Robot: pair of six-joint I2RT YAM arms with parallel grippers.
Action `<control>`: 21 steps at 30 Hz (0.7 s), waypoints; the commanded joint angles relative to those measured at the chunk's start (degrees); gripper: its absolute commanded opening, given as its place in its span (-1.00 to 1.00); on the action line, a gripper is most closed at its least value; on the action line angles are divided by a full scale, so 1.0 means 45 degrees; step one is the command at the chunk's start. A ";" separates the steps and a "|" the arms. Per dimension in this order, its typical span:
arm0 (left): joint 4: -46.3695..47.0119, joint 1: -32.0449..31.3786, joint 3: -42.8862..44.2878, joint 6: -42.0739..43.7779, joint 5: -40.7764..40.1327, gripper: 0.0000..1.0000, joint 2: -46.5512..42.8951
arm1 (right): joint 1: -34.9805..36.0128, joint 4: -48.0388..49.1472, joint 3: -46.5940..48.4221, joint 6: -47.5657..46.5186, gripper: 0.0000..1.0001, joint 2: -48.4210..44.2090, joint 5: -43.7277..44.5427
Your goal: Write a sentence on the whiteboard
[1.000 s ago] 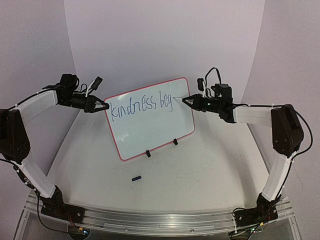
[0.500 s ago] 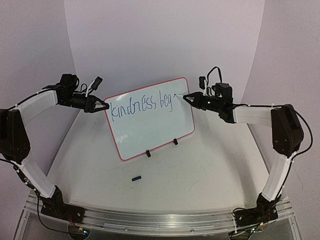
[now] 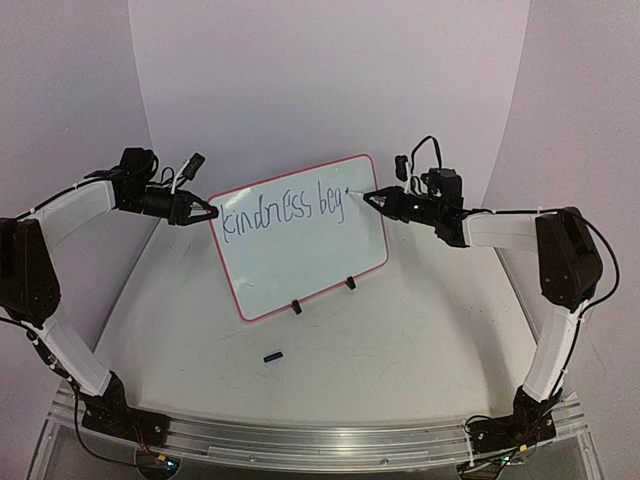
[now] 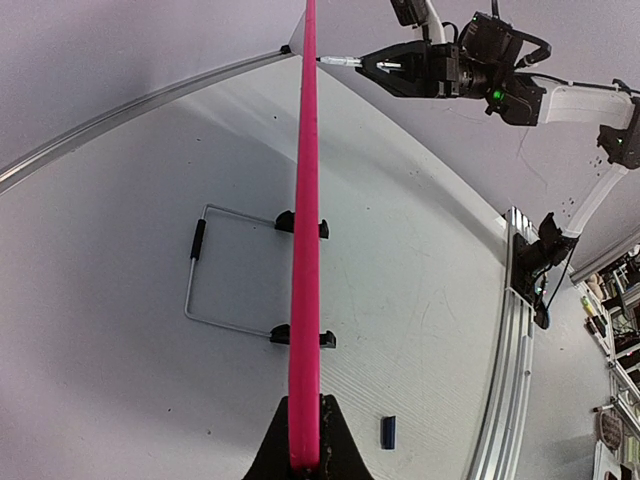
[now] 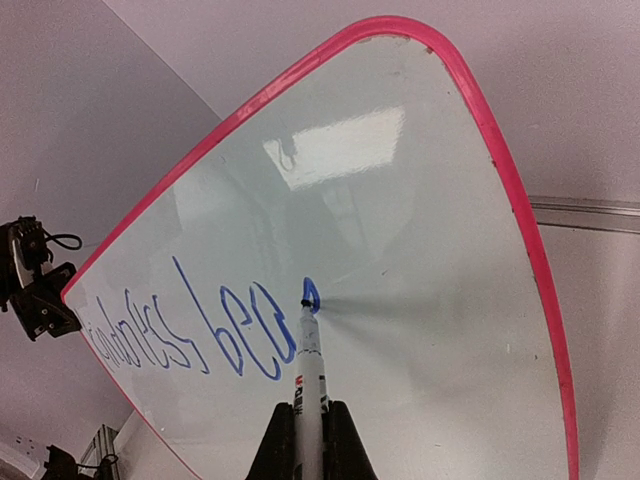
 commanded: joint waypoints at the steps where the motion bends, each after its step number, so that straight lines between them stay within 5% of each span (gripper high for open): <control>1: -0.0455 -0.0304 0.0233 0.0685 -0.0659 -1.00 0.0027 | -0.0010 -0.0136 0.0093 -0.0177 -1.00 0.0029 -0.0182; 21: -0.0435 -0.0312 0.0223 0.0681 -0.0635 -1.00 -0.0011 | -0.0011 -0.0217 -0.0977 -0.0349 -1.00 -0.1295 0.1460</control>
